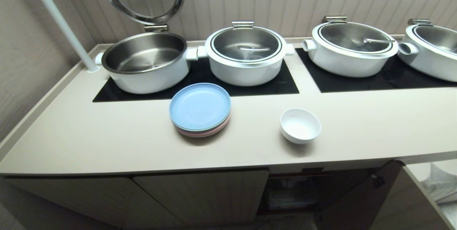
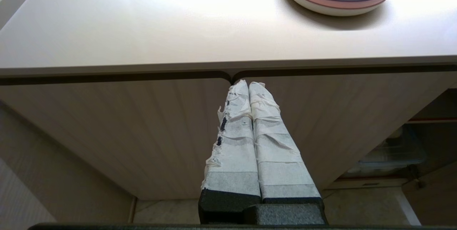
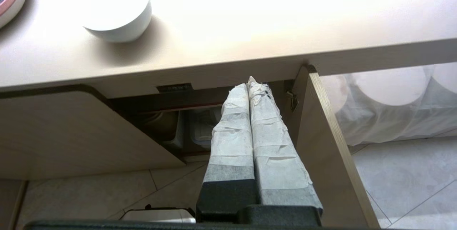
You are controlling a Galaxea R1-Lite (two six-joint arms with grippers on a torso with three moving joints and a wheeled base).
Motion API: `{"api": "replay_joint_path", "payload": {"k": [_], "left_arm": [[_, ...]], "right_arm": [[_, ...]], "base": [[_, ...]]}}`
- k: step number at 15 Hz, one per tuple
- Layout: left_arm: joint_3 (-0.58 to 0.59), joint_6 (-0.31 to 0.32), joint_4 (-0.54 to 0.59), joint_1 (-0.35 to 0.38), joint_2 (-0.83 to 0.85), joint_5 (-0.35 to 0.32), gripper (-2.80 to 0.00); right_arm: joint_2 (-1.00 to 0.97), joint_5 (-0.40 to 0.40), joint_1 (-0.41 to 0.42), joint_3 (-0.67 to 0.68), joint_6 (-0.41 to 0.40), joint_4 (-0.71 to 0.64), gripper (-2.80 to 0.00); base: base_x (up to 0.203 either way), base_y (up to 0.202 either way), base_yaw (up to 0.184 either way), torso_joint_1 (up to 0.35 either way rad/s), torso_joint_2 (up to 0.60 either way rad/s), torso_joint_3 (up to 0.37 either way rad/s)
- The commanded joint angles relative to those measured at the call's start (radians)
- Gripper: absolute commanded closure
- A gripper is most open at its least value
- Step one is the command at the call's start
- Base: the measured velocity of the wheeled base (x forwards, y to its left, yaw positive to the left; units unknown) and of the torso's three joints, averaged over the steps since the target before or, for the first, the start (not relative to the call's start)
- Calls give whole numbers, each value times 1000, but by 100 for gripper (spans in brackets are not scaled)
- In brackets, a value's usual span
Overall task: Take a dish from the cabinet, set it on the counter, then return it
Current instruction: Pick up the bowl from the table
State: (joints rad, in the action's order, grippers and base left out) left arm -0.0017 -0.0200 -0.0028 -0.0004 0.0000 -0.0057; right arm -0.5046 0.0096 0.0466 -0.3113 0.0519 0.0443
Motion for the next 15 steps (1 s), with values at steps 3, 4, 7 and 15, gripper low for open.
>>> {"api": "replay_joint_path", "payload": {"k": [3, 4, 7, 15], "left_arm": [[0, 0, 0, -1, 0, 0, 0], [0, 0, 0, 0, 0, 0, 0], [0, 0, 0, -1, 0, 0, 0], [0, 0, 0, 0, 0, 0, 0]], "right_arm": [[-229, 47, 18, -148, 1, 5, 0], [-281, 55, 19, -199, 2, 5, 0], [-455, 64, 20, -385, 3, 0, 0], [-846, 142, 3, -836, 6, -217, 0]], "base": [[0, 0, 0, 0, 0, 0], [0, 0, 0, 0, 0, 0], [0, 0, 0, 0, 0, 0], [0, 0, 0, 0, 0, 0]]}}
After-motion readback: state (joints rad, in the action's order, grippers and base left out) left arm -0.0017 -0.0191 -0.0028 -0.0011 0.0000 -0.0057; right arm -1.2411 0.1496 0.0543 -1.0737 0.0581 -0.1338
